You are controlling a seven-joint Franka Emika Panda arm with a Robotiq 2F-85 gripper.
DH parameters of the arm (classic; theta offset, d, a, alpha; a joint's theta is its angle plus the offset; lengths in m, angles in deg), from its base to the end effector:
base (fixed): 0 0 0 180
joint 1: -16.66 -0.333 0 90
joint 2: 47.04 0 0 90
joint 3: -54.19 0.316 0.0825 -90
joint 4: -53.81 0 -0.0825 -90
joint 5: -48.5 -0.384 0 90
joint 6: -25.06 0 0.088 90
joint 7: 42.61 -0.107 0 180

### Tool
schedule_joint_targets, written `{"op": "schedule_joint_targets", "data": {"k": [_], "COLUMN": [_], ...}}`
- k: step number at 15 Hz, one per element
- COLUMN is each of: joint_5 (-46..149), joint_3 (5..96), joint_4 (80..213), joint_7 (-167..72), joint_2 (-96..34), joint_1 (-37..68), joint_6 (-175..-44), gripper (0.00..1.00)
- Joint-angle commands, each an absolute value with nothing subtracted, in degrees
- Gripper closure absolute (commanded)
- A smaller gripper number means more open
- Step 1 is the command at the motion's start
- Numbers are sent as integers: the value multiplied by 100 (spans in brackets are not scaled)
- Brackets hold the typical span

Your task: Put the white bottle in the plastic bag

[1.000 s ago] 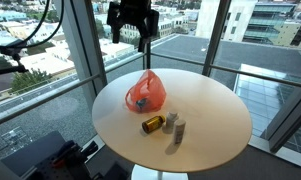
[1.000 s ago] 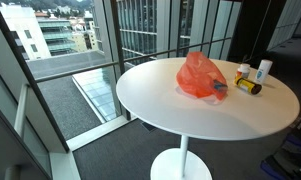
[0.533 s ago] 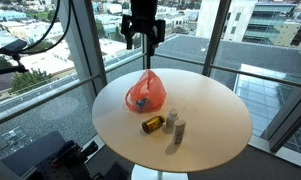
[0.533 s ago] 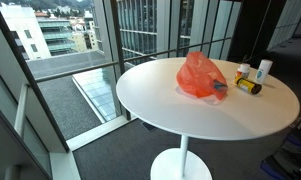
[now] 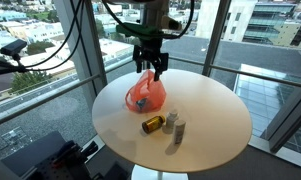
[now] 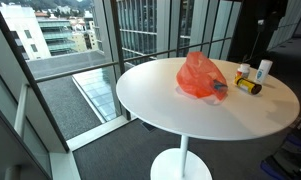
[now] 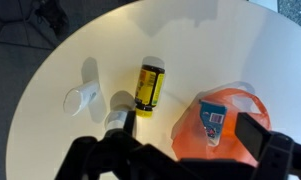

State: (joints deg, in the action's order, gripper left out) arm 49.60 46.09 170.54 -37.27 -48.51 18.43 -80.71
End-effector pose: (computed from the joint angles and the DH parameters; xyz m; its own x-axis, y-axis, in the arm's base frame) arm 0.5179 -0.0920 0.4416 0.9836 -0.0708 -0.1657 -0.0720 -0.9974 -0.0017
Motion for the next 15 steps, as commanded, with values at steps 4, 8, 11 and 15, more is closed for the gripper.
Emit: {"op": "schedule_joint_targets", "data": {"k": [4, 8, 11, 15], "joint_5": [5099, 5138, 5125, 5109], "joint_3": [4669, 4626, 4592, 4559], "joint_4": [17476, 17516, 17421, 17238], "joint_7": [-4368, -4582, -4656, -4758], "joint_2": [-4345, -4121, -3986, -3800], "joint_1": [2070, 2170, 2250, 2317], "joint_6": [-9114, -9334, -9358, -9361], "gripper": [0, 0, 0, 0]}}
